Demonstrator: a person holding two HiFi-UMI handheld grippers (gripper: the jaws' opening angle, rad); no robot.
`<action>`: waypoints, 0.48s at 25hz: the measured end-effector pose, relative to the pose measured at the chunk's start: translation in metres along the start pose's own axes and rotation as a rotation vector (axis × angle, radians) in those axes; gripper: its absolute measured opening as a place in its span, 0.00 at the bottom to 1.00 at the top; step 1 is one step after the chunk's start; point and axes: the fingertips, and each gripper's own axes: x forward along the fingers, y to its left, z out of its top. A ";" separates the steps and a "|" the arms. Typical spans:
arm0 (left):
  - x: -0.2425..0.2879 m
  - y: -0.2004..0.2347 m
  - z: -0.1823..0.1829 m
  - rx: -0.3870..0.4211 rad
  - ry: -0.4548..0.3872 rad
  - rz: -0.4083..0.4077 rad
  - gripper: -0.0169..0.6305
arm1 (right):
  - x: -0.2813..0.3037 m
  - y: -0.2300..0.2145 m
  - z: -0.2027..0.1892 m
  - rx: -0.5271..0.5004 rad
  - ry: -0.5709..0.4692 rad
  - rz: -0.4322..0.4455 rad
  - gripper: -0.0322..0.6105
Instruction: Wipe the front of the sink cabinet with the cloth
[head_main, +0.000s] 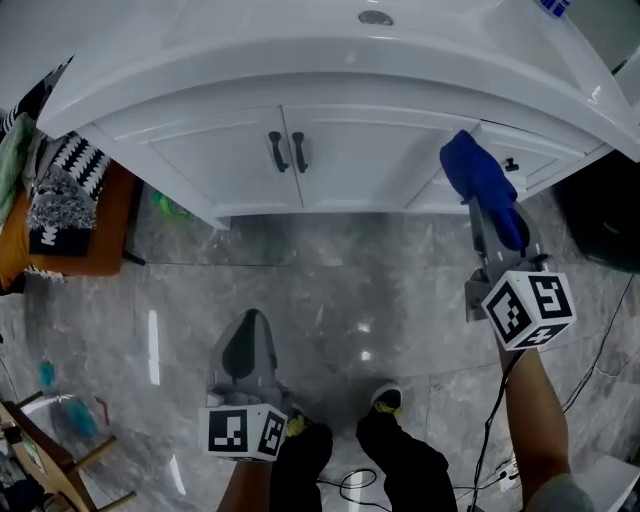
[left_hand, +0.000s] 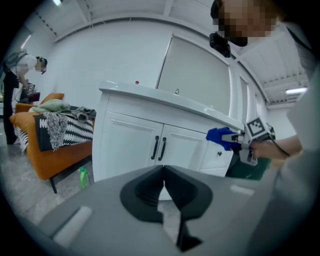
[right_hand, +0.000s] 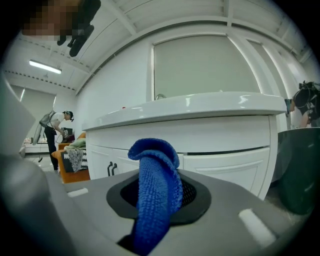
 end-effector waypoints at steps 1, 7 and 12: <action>0.001 0.002 -0.010 0.000 0.004 0.000 0.04 | 0.004 -0.002 -0.005 -0.003 -0.007 -0.012 0.19; 0.028 0.029 -0.062 0.004 -0.025 0.006 0.04 | 0.027 -0.002 -0.029 -0.019 -0.078 -0.066 0.19; 0.063 0.047 -0.100 0.023 -0.063 0.007 0.04 | 0.038 0.001 -0.049 -0.063 -0.147 -0.084 0.19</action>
